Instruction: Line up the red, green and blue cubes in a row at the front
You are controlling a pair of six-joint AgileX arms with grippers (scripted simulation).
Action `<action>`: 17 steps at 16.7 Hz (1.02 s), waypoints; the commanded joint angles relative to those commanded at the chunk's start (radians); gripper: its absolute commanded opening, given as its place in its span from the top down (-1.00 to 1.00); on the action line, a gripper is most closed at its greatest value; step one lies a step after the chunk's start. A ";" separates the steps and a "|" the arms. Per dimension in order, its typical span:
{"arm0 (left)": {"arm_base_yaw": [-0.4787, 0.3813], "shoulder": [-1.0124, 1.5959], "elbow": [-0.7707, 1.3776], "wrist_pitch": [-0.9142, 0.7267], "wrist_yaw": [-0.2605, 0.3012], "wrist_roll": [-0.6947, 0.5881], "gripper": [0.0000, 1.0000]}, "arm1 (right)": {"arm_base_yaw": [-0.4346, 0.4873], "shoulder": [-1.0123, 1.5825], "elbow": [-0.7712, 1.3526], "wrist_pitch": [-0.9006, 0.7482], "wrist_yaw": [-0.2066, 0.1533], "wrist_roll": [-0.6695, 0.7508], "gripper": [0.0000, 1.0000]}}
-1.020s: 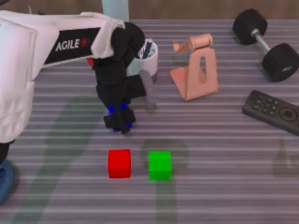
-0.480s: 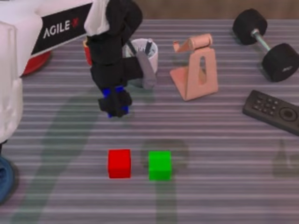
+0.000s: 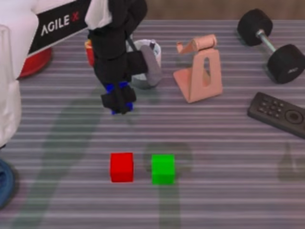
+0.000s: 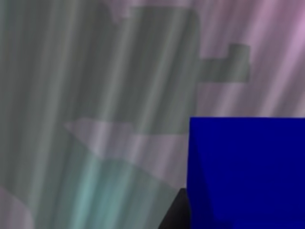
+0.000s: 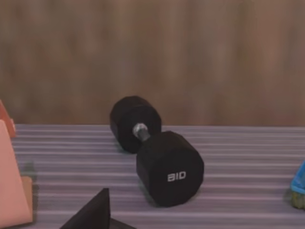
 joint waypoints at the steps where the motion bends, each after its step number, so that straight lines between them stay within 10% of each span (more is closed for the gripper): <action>1: -0.023 0.006 0.013 -0.007 -0.001 -0.010 1.00 | 0.000 0.000 0.000 0.000 0.000 0.000 -1.00; 10: -0.413 0.082 0.208 -0.127 -0.002 -0.176 1.00 | 0.000 0.000 0.000 0.000 0.000 0.000 -1.00; 17: -0.452 0.083 0.225 -0.133 -0.002 -0.196 1.00 | 0.000 0.000 0.000 0.000 0.000 0.000 -1.00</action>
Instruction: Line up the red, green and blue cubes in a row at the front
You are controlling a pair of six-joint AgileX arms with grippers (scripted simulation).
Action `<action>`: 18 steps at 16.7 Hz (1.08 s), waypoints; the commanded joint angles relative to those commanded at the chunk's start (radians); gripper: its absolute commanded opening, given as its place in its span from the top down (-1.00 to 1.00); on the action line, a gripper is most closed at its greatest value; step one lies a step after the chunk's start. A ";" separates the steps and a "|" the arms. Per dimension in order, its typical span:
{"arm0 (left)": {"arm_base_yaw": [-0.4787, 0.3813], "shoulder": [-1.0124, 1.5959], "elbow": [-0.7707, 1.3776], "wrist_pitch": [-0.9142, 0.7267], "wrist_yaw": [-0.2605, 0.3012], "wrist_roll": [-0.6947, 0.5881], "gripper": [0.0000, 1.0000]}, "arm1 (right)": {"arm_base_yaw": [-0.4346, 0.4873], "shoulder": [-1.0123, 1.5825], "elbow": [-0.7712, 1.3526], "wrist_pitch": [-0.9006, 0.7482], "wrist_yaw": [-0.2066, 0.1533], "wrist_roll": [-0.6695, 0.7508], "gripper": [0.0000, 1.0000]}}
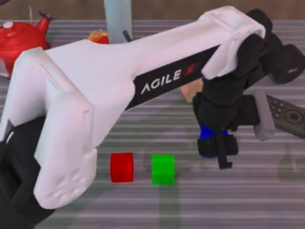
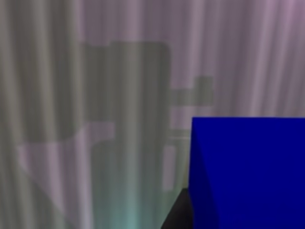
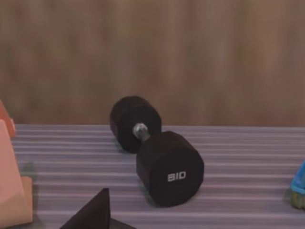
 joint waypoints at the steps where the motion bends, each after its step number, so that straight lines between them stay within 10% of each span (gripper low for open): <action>1: 0.000 0.002 -0.011 0.014 -0.001 -0.001 1.00 | 0.000 0.000 0.000 0.000 0.000 0.000 -1.00; 13: -0.006 0.052 -0.186 0.235 0.000 -0.004 1.00 | 0.000 0.000 0.000 0.000 0.000 0.000 -1.00; 18: -0.006 0.052 -0.186 0.235 0.000 -0.004 0.25 | 0.000 0.000 0.000 0.000 0.000 0.000 -1.00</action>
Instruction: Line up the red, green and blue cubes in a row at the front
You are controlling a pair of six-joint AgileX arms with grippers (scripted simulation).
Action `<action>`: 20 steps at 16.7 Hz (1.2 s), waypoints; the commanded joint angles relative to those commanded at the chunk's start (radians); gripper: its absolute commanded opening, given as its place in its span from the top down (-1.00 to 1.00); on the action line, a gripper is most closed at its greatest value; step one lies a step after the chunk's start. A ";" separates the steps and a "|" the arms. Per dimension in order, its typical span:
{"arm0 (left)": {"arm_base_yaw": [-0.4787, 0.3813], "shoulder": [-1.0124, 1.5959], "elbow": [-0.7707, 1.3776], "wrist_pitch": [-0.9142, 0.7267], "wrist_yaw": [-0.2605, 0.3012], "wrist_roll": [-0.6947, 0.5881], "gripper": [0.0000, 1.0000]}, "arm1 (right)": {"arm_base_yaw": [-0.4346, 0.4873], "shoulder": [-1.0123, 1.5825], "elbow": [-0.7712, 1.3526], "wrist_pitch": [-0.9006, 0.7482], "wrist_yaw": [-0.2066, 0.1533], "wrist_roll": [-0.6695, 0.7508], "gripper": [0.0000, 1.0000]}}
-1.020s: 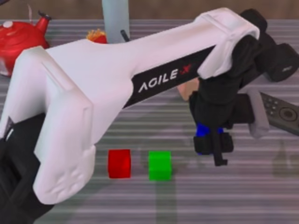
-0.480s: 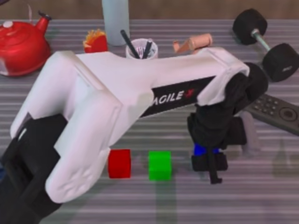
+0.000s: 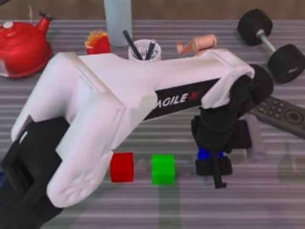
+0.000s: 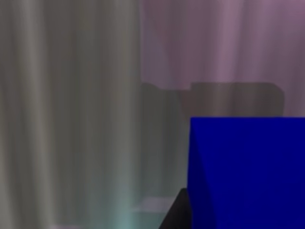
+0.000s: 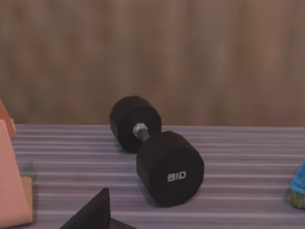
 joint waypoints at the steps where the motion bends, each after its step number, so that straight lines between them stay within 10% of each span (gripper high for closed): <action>1: 0.000 0.000 0.000 0.000 0.000 0.000 0.10 | 0.000 0.000 0.000 0.000 0.000 0.000 -1.00; 8: 0.000 0.000 0.000 0.000 0.000 0.000 -0.96 | 0.000 0.000 0.000 0.000 0.000 0.000 -1.00; 20: 0.006 -0.003 0.042 -0.042 -0.002 -0.001 -1.00 | 0.000 0.000 0.000 0.000 0.000 0.000 -1.00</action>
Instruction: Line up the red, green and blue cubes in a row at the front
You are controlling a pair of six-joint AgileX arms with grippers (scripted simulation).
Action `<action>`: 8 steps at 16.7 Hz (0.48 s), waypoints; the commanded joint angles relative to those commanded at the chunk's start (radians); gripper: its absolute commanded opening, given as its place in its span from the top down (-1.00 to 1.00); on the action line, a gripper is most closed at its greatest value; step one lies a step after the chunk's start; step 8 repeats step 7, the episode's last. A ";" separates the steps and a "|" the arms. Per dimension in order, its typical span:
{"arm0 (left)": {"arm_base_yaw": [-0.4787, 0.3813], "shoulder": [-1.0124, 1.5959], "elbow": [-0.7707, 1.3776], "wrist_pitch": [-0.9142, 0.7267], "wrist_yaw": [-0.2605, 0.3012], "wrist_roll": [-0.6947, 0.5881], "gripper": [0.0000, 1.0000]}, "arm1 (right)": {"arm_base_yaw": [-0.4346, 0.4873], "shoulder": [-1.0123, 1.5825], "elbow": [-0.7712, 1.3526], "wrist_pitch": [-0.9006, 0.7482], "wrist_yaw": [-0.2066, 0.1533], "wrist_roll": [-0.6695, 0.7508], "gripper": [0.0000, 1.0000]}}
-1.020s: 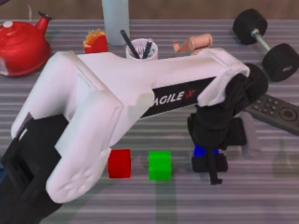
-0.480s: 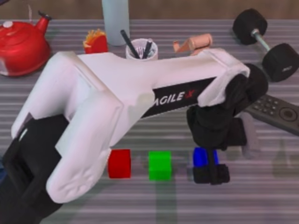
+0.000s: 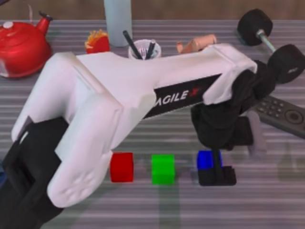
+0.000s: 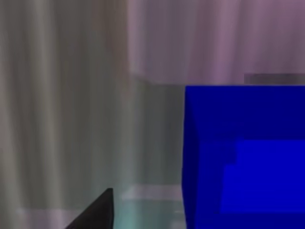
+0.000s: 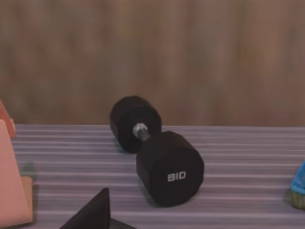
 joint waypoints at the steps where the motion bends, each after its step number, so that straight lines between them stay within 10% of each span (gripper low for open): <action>1: 0.003 -0.003 0.030 -0.035 -0.001 -0.001 -1.00 | 0.000 0.000 0.000 0.000 0.000 0.000 -1.00; 8: 0.015 -0.029 0.181 -0.212 0.002 -0.001 -1.00 | 0.000 0.000 0.000 0.000 0.000 0.000 -1.00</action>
